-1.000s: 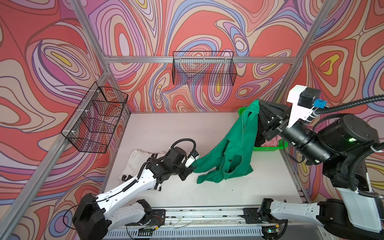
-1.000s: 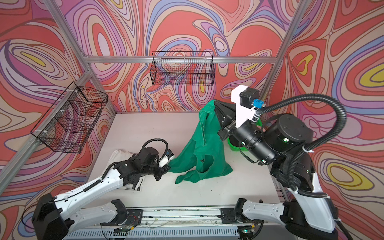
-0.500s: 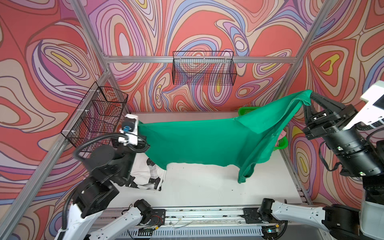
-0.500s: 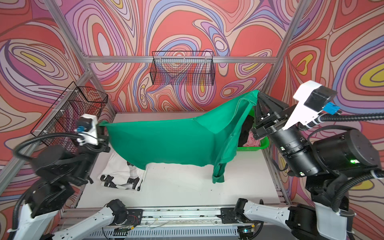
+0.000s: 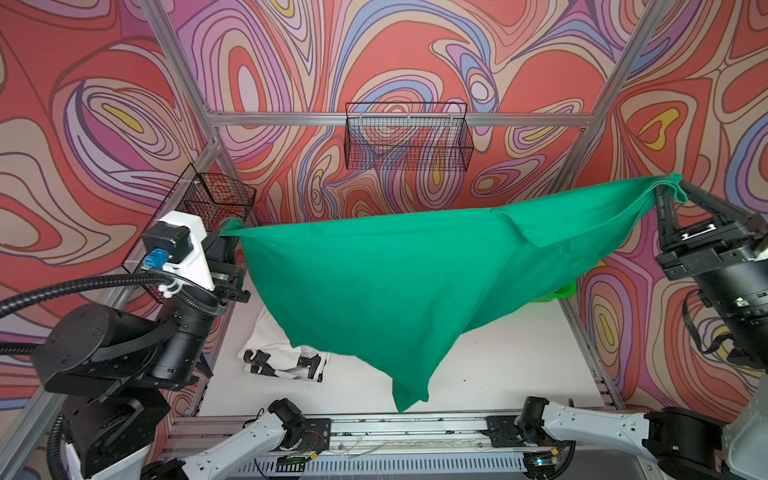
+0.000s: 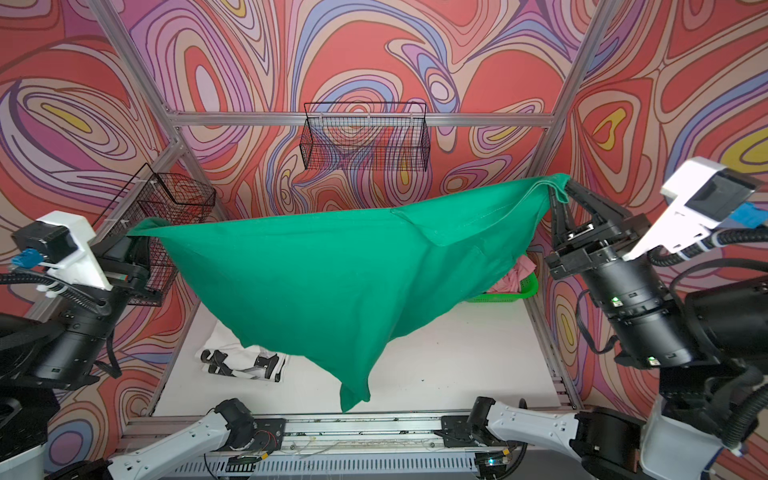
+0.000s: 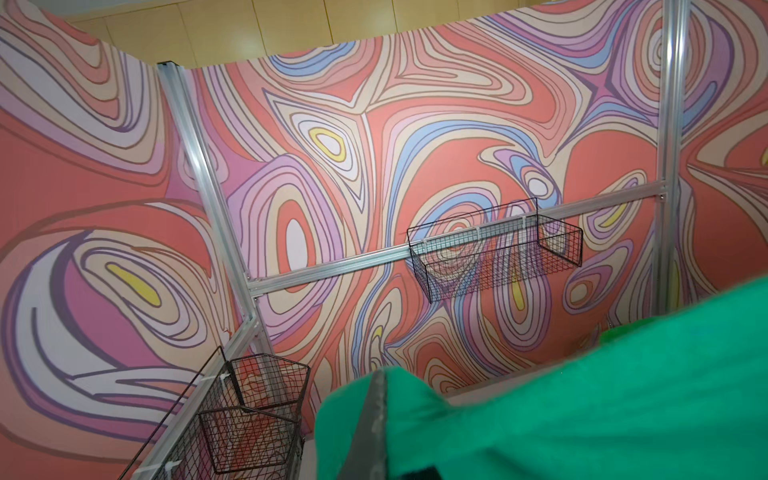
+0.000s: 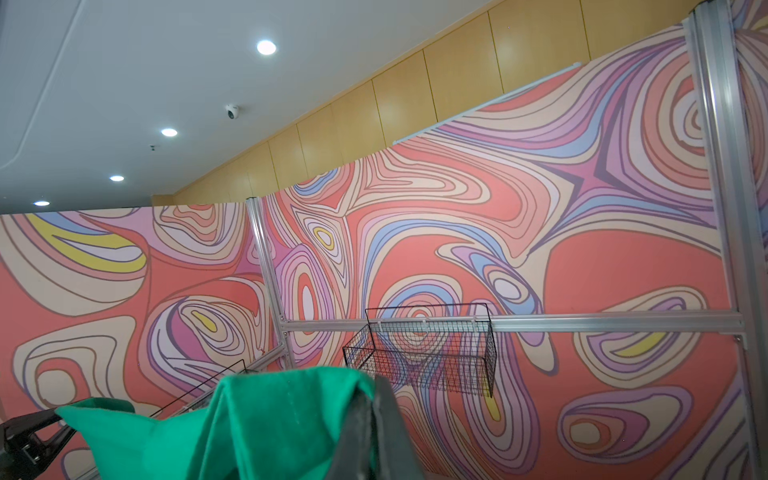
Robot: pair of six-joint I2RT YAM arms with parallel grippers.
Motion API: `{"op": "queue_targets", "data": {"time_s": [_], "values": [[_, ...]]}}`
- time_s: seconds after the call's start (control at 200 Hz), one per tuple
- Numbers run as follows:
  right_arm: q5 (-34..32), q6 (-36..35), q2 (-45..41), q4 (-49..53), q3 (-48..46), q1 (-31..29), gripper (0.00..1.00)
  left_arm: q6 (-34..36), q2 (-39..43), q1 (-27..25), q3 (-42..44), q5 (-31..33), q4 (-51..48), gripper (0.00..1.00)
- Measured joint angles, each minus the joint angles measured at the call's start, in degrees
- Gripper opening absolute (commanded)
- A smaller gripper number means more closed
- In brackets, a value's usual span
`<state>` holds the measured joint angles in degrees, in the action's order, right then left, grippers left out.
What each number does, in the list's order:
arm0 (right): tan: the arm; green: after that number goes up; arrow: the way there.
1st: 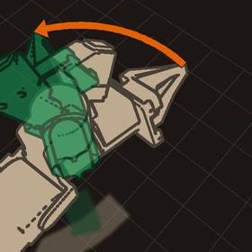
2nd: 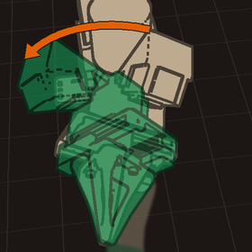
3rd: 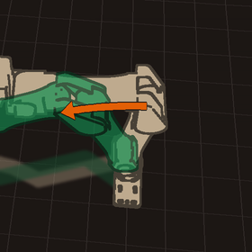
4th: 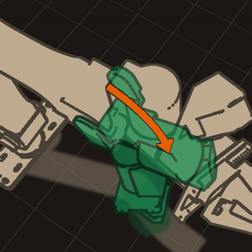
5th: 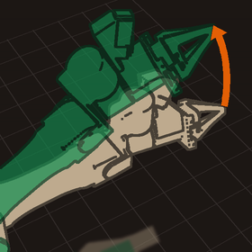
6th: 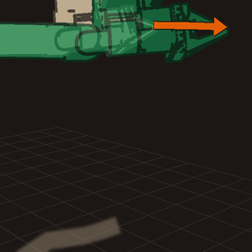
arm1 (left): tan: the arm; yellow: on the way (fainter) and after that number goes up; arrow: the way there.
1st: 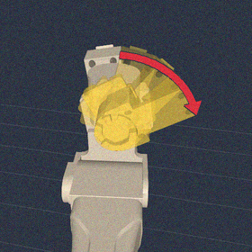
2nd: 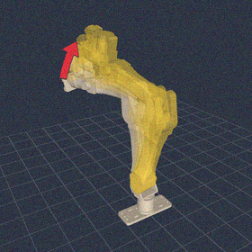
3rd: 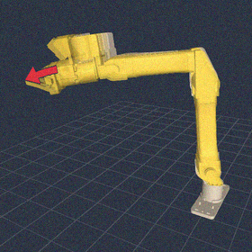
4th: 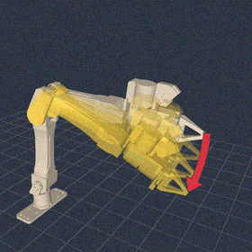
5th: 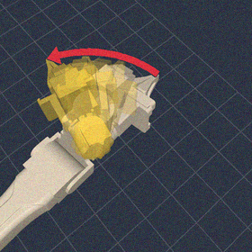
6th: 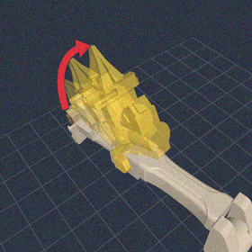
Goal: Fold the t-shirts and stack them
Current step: 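Raise and stretch the green t-shirt wide between both grippers, shaking it out, then lay the green t-shirt flat on the table with both grippers and release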
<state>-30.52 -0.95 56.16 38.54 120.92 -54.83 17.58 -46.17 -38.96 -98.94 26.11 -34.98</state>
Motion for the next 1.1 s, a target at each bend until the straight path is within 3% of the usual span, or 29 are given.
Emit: {"op": "queue_targets", "data": {"time_s": [0.12,0.235,0.361,0.456,0.501,0.636,0.876,0.986,1.102], "values": [[-7.0,-0.7,-0.6,-1.5,-5.9,-0.8,0.00,-0.2,-1.6,0.0,4.8,-0.6,-0.6,0.00],[-17.0,-4.7,0.3,-5.6,-13.6,-6.4,0.00,-0.3,-6.4,0.7,11.8,-1.1,-0.6,0.00],[-24.5,-10.5,1.6,-13.3,-26.4,-9.0,0.00,-2.9,-15.5,7.1,18.6,-6.2,0.2,0.00],[-26.1,-13.0,5.0,-16.2,-31.7,-6.8,0.00,-4.9,-23.9,10.1,22.0,-7.5,0.9,0.00],[-24.0,-12.0,7.1,-15.7,-32.6,-2.6,0.00,-5.8,-27.9,10.6,22.6,-7.9,1.0,0.00],[-11.6,-5.3,10.9,-16.1,-39.4,18.5,0.00,-8.2,-36.6,12.2,22.5,-9.7,3.1,0.00],[7.8,5.0,21.6,-19.2,-42.5,34.1,0.00,-9.9,-49.6,16.4,19.3,-12.2,5.8,0.00],[13.2,8.9,28.7,-21.1,-42.2,39.8,0.00,-9.9,-57.2,17.4,14.1,-12.2,5.6,0.00],[16.2,10.9,35.5,-21.9,-40.4,41.8,0.00,-9.9,-64.5,18.0,8.2,-12.1,5.0,0.00]]}}
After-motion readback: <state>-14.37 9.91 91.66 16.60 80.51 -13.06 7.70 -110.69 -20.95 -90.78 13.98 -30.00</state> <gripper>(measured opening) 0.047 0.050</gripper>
